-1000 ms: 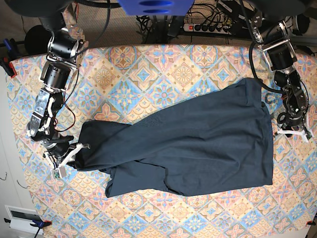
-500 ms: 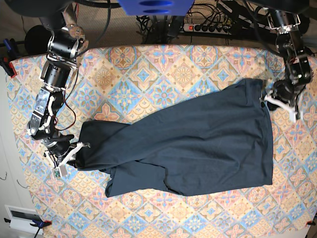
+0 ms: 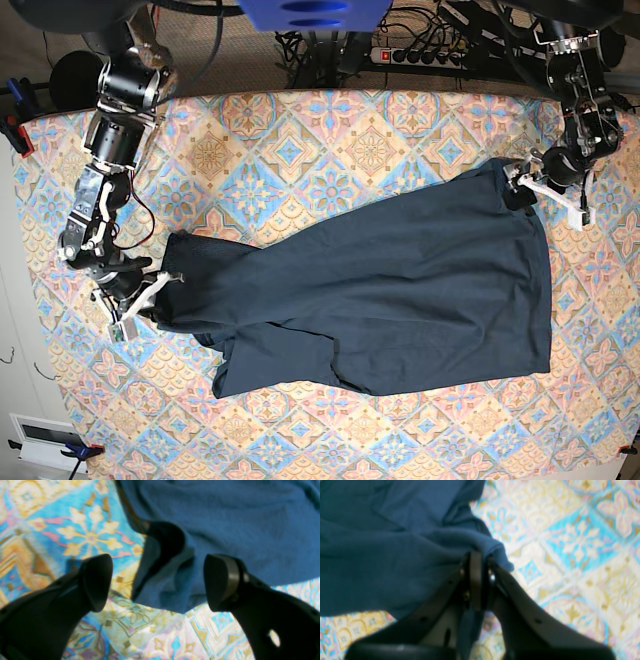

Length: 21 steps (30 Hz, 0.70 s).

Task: Layout the t-shirt on the table in an organized manner, then fold the t-shirt properly
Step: 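Drag the shirt corner with the left gripper away from the right gripper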

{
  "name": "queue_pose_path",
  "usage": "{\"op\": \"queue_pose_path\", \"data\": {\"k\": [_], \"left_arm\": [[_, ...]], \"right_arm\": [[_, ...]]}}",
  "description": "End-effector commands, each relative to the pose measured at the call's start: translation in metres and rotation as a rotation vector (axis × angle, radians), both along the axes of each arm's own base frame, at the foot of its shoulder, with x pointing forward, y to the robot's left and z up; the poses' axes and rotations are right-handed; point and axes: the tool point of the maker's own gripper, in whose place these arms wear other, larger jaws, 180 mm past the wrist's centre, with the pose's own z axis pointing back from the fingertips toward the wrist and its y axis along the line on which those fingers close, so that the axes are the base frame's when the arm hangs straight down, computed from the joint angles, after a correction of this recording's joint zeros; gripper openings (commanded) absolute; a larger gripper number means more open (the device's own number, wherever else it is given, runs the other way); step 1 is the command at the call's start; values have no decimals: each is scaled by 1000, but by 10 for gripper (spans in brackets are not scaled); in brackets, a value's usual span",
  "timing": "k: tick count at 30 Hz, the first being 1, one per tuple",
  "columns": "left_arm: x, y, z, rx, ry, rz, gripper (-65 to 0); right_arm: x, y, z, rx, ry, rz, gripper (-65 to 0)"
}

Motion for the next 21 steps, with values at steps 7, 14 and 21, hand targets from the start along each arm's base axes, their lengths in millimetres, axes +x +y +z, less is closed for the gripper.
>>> {"op": "queue_pose_path", "data": {"k": [7, 14, 21], "left_arm": [[23, -10, 10, -41, -72, 10, -100], [33, -21, -7, -78, -33, -9, -650], [23, 28, 42, -41, -148, 90, -650]], "right_arm": [[16, -2, 30, 14, -92, -3, -627], [16, -2, 29, 15, -91, -3, -627], [16, -3, 28, 17, -87, -6, -627]]}}
